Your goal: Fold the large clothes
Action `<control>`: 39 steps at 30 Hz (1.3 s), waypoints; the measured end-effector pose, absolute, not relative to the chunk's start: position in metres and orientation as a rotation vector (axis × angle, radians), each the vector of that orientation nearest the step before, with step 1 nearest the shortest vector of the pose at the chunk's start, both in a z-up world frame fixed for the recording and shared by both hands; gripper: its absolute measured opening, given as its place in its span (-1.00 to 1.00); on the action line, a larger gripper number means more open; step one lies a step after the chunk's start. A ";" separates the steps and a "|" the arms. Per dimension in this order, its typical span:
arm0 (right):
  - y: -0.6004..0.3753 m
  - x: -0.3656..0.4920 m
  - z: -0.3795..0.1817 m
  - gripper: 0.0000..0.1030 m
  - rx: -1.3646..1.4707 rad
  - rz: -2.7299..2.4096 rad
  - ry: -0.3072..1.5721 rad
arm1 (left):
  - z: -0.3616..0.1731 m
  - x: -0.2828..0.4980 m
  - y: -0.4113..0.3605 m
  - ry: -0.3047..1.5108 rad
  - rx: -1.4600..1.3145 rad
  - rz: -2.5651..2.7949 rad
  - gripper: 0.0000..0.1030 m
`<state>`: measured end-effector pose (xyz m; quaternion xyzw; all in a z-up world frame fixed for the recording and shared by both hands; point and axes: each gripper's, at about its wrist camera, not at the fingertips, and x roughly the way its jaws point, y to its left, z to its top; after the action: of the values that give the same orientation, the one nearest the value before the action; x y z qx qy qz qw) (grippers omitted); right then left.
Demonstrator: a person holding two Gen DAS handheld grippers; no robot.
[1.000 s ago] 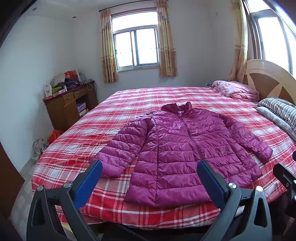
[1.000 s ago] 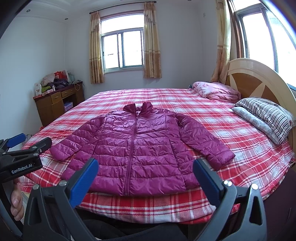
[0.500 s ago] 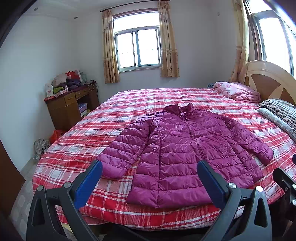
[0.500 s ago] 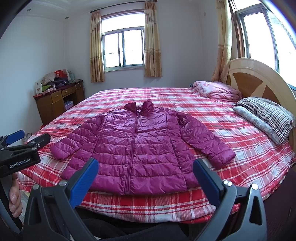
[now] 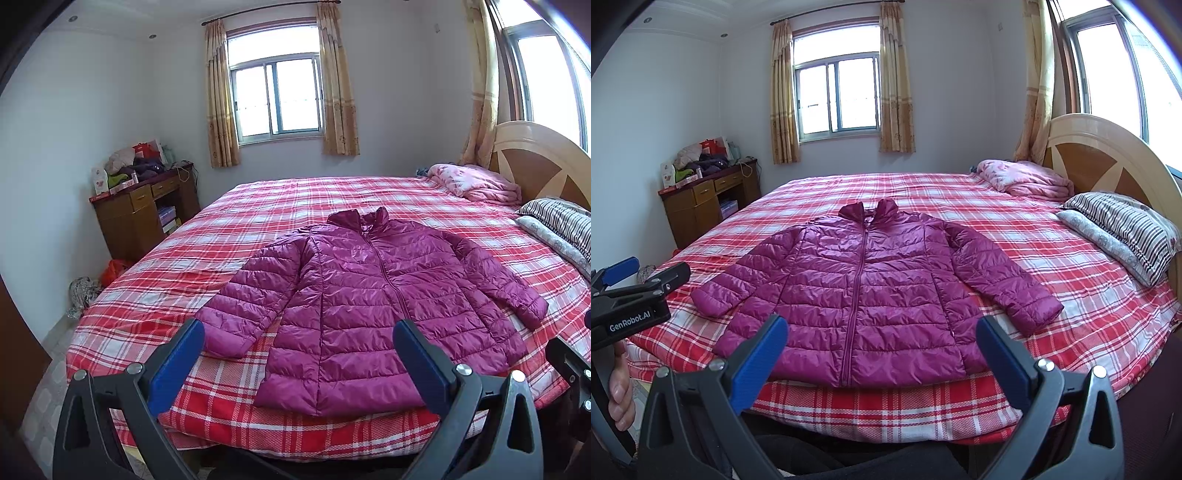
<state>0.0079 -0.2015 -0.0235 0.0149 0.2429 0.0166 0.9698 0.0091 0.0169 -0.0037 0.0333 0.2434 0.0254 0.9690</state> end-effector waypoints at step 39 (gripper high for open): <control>-0.306 0.086 -0.093 1.00 0.196 -0.165 0.658 | -0.066 0.119 0.027 0.558 0.155 0.140 0.98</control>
<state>0.0858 -0.3060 -0.0926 0.0958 0.3222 -0.0809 0.9383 0.1195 0.0270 -0.0656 0.0764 0.2748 0.0691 0.9560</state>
